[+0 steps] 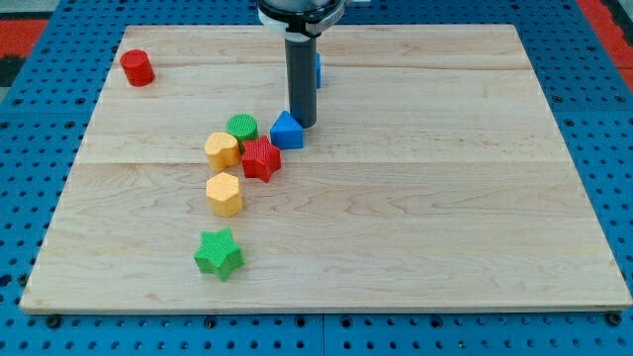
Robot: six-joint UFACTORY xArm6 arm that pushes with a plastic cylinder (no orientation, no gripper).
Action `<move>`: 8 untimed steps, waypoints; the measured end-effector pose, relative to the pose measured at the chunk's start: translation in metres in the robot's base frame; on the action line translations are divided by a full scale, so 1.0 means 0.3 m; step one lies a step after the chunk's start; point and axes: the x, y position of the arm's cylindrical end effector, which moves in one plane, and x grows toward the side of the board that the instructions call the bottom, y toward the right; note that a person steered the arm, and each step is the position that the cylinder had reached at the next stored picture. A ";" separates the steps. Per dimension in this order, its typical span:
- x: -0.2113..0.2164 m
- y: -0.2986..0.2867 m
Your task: Push the blue cube right to the blue triangle
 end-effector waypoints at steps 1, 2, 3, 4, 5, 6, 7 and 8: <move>0.029 -0.006; -0.133 0.129; -0.325 0.423; -0.486 0.330; -0.480 0.019; -0.354 -0.070; -0.271 0.042; -0.185 0.108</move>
